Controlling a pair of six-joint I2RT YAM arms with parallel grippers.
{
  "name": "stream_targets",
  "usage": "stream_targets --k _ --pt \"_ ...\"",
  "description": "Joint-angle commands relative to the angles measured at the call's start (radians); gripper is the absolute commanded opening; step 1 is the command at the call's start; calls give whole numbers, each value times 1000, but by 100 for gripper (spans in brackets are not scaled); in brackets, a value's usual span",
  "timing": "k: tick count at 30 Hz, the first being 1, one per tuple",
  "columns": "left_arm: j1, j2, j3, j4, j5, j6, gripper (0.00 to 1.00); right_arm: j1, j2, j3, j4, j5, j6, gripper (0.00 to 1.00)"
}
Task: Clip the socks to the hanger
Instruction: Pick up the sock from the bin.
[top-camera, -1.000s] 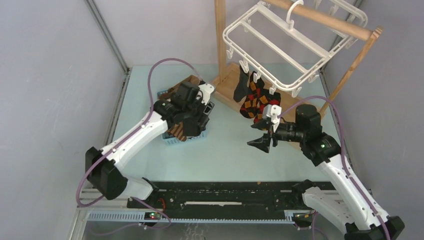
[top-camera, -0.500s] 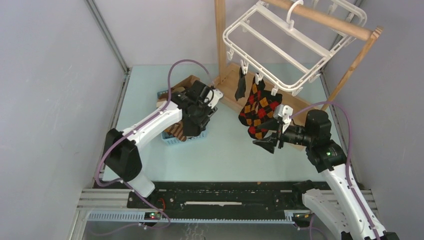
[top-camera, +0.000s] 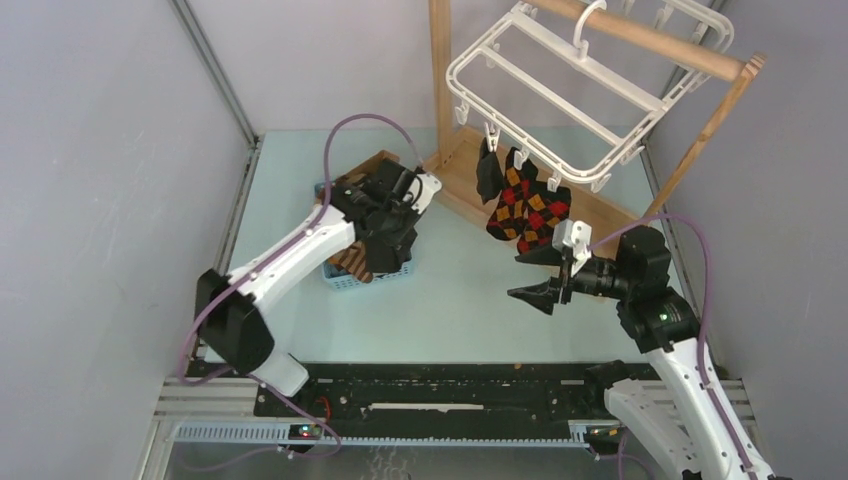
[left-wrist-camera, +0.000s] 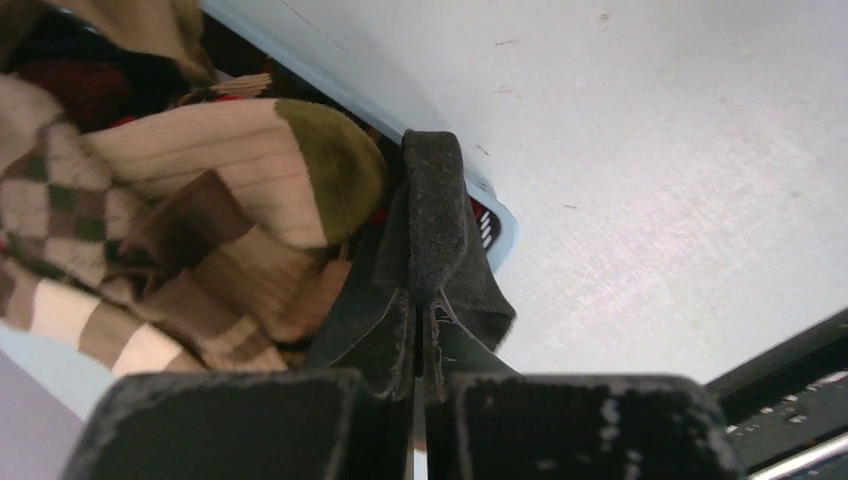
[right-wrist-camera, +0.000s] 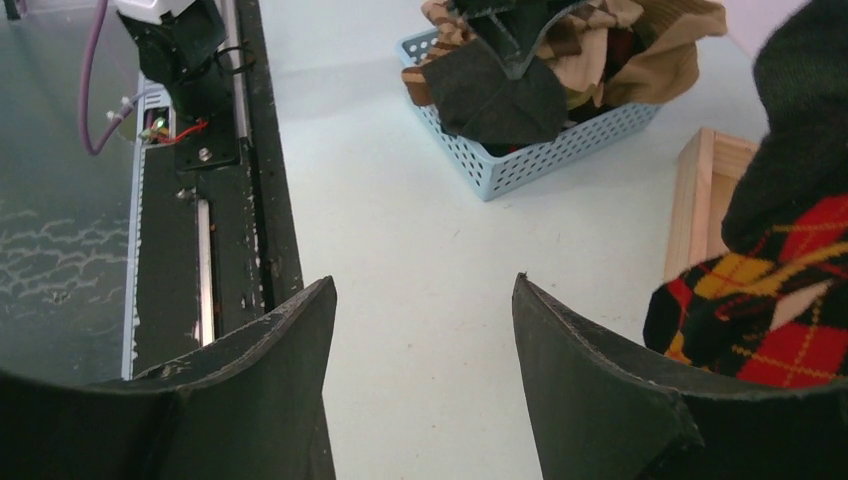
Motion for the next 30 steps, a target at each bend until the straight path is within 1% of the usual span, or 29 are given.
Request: stream_targets --k 1,3,6,9,11,12,15,18,19,21,27,30 --pt "-51 -185 90 13 11 -75 0 42 -48 -1 -56 -43 -142 74" --pt "-73 -234 106 39 53 -102 0 74 -62 -1 -71 -29 -193 76" --pt "-94 -306 125 100 121 -139 0 103 -60 7 -63 -39 -219 76" --pt "-101 -369 129 205 211 -169 0 137 -43 32 -50 -26 -236 77" --pt "-103 -408 118 304 289 -201 0 172 -32 47 -18 28 -229 79" --pt "-105 -422 107 364 328 -222 0 187 -23 54 25 75 -211 80" --pt "-123 -451 83 535 426 -272 0 209 9 84 114 125 -152 83" --pt "-144 -458 80 643 448 -296 0 213 28 117 199 136 -50 88" --pt "-148 -458 78 659 453 -307 0 213 30 125 222 140 -12 89" --pt "-158 -453 77 701 471 -330 0 213 32 139 250 146 42 98" --pt "-211 -418 111 738 487 -349 0 223 44 156 325 197 164 100" --pt "-234 -409 116 764 492 -348 0 237 62 158 350 247 226 100"
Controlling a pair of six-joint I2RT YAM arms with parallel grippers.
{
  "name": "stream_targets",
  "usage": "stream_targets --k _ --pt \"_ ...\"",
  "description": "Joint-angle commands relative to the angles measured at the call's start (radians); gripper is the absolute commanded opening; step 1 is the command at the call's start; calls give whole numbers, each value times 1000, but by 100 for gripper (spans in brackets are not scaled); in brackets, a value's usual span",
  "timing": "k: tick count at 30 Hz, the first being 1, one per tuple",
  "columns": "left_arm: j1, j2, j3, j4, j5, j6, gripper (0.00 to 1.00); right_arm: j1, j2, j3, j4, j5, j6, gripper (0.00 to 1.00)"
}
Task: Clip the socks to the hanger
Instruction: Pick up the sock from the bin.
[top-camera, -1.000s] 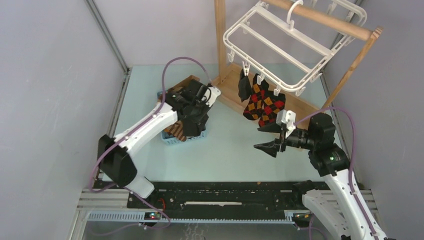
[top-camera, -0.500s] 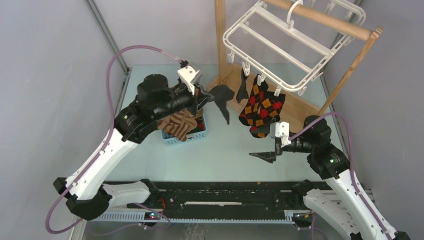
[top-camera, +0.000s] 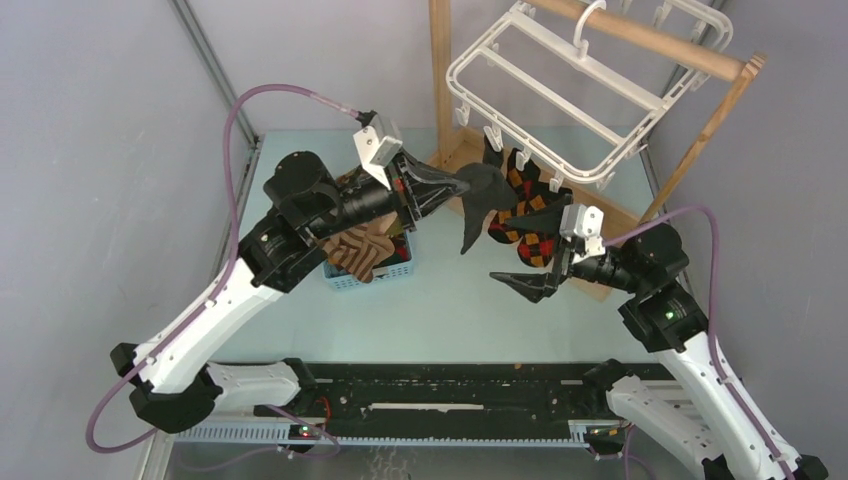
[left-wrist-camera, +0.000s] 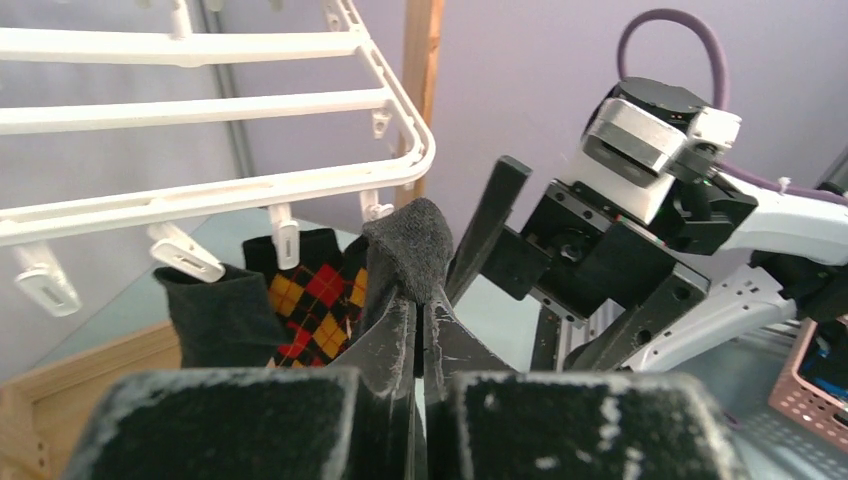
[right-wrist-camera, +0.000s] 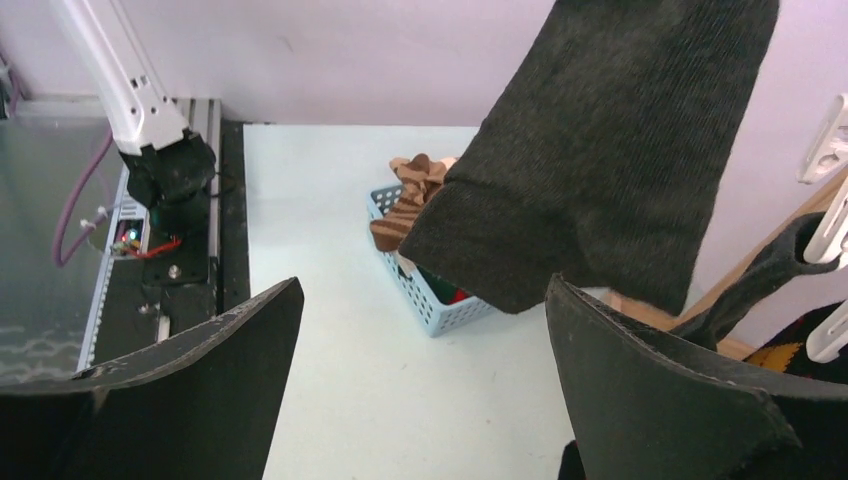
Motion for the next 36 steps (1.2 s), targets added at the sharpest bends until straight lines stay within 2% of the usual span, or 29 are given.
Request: stream_targets --k 1,7,13,16,22,24,26,29,31,33,36 --pt "-38 16 31 93 30 -28 0 23 28 32 97 95 157 100" --pt "-70 17 19 138 -27 -38 0 53 41 31 99 128 242 100" --pt "-93 39 14 183 -30 -63 0 78 64 32 120 228 291 99" --pt "-106 45 17 185 -49 -63 0 93 71 31 125 278 325 94" --pt "-122 54 10 185 -62 -68 0 131 96 32 177 284 358 84" --pt "-124 51 6 185 -70 -68 0 139 101 32 194 283 360 78" --pt "-124 41 -5 184 -99 -62 0 141 101 32 193 277 361 67" --pt "-124 13 -34 183 -158 -48 0 140 100 31 182 263 358 34" --pt "-122 -3 -61 182 -189 -39 0 138 100 32 179 254 359 18" --pt "-121 -12 -78 172 -202 -33 0 134 102 29 179 237 363 7" --pt "-115 -21 -100 171 -201 -44 0 126 100 21 194 196 384 0"
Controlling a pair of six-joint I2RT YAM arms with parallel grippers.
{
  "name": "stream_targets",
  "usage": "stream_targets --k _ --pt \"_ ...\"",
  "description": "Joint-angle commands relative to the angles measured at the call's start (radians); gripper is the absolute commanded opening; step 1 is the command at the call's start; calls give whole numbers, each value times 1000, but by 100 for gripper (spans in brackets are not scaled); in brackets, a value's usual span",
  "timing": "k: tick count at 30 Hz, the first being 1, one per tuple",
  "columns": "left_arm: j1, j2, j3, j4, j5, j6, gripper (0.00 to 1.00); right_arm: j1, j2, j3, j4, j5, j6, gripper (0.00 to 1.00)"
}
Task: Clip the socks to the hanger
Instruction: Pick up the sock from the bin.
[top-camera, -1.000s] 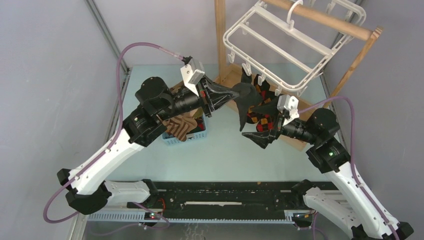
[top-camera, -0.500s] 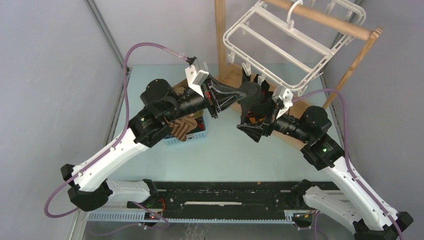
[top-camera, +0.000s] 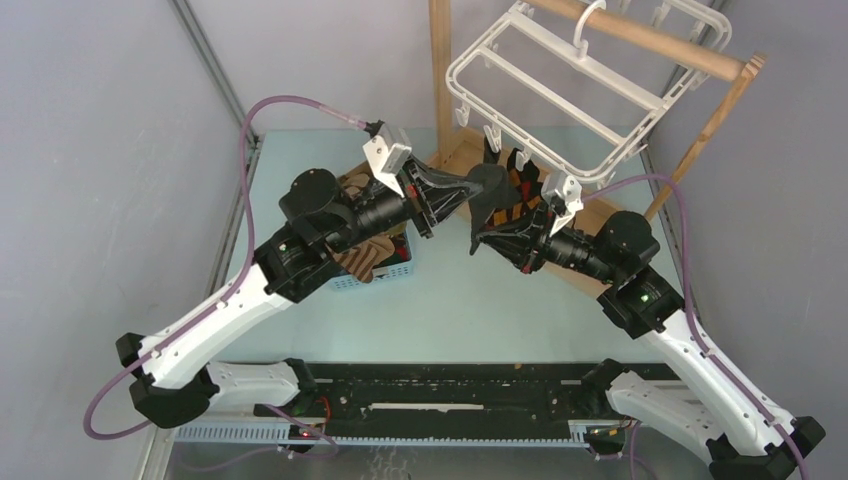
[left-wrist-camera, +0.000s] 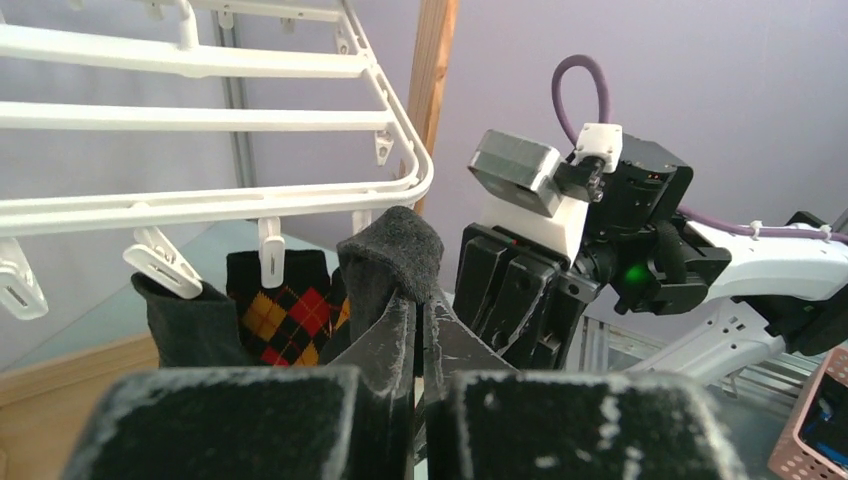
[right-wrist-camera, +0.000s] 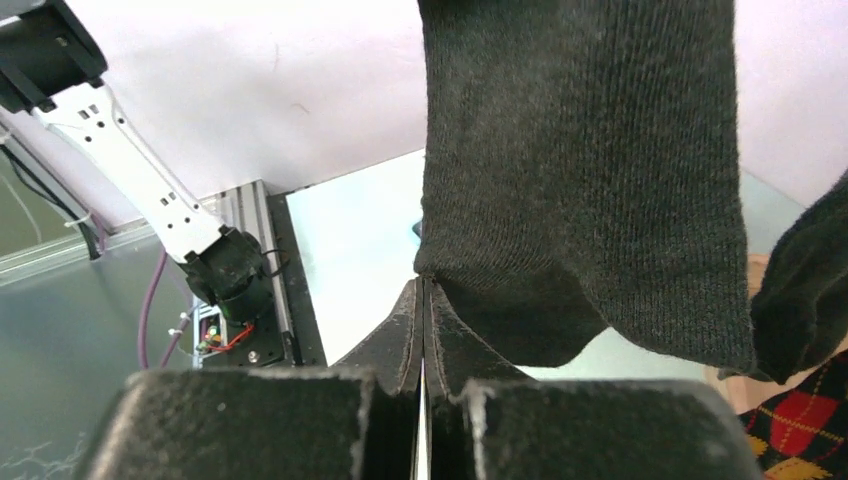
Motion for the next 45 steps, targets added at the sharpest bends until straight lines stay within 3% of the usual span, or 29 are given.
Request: stream_targets --k 1,8,16,20,25,27,31,38,45 --pt "7 -37 -42 25 -42 -3 0 -8 -8 18 51 -66 34 0" --pt "82 -69 -89 28 5 -79 0 -23 -27 11 44 -149 26 0" --pt "85 -95 -56 32 -97 -145 0 -1 -40 26 -25 -38 -38 70" --pt "27 -92 -34 26 -264 -148 0 100 -2 69 -66 119 -81 84" --pt "-46 -80 -23 -14 -521 -168 0 180 66 114 -31 353 -8 90" --pt "-68 -71 -22 -17 -591 -183 0 218 93 133 -21 439 -7 99" --pt "-102 -61 -6 -13 -654 -198 0 240 156 162 -34 552 32 100" --pt "-122 -70 -12 5 -661 -219 0 221 239 181 2 536 52 99" --pt "-122 -97 -48 6 -670 -242 0 238 294 218 47 520 29 76"
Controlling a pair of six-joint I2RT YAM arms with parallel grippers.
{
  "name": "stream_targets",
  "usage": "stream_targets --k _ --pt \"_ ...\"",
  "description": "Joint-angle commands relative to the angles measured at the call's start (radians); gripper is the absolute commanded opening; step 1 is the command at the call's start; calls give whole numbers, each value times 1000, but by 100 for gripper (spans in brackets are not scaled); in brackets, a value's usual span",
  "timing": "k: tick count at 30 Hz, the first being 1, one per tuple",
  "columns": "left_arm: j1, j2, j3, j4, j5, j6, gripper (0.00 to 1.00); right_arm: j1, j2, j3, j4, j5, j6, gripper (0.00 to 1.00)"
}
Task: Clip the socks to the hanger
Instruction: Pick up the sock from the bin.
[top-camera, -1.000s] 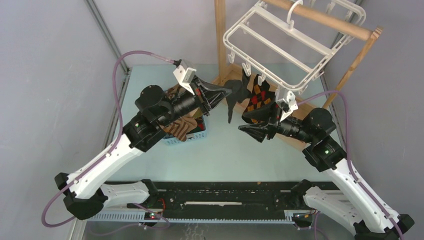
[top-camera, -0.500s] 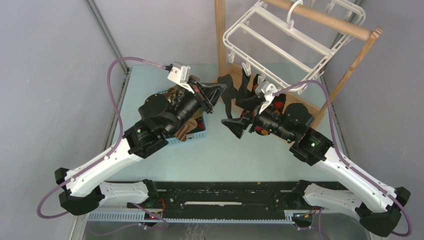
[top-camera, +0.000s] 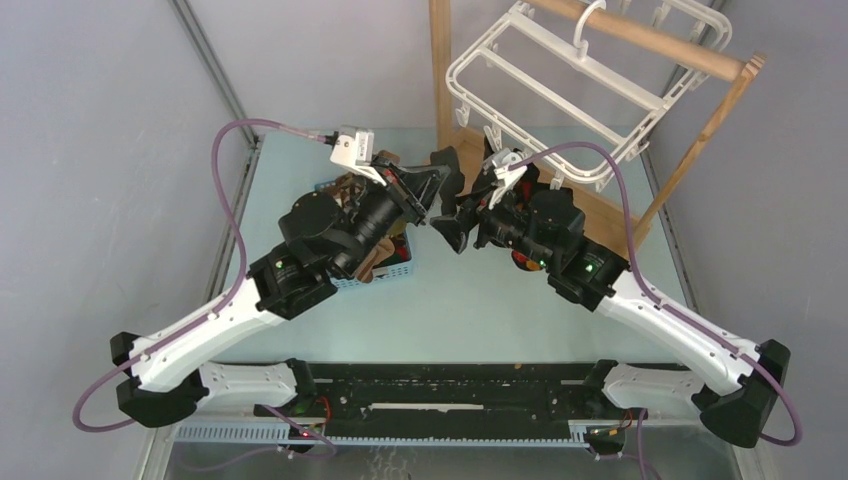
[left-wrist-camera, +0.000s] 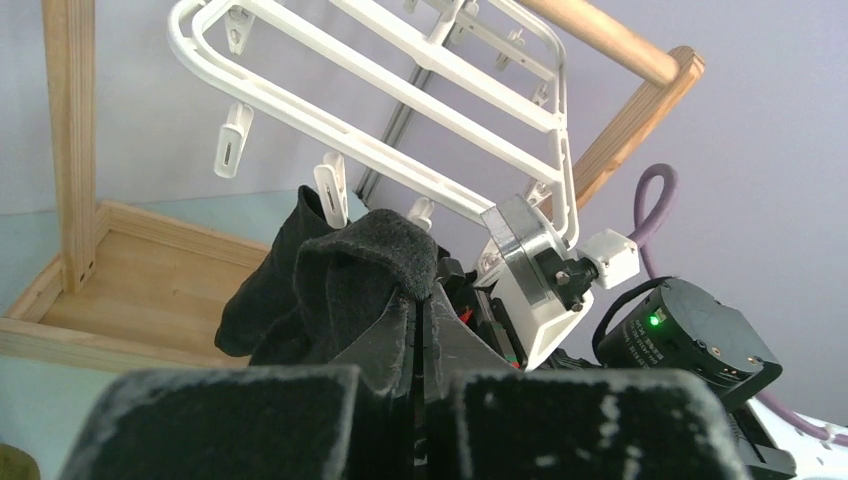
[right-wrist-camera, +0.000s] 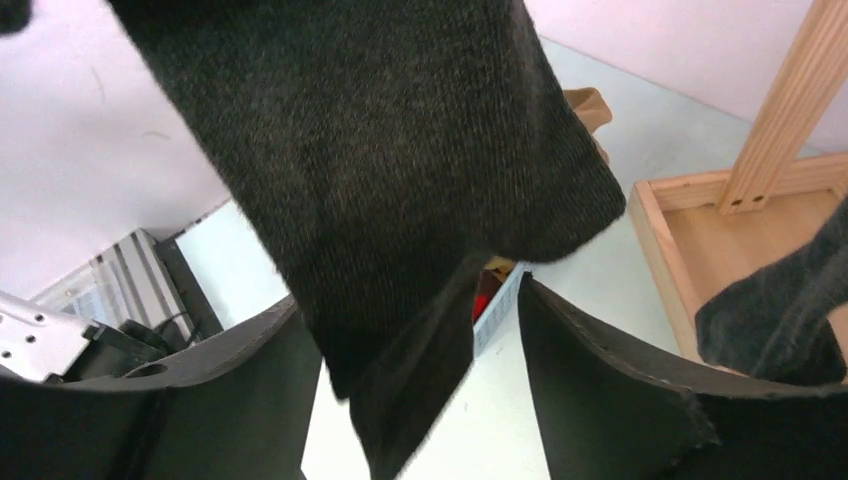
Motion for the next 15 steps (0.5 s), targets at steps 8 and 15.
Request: stream_targets --k 8,15 --pt "-6 -57 -4 59 -43 -38 0 -33 16 71 65 -127 62 5" --pt "161 -77 -24 -78 203 -135 32 -89 -61 -8 129 -578 122 0"
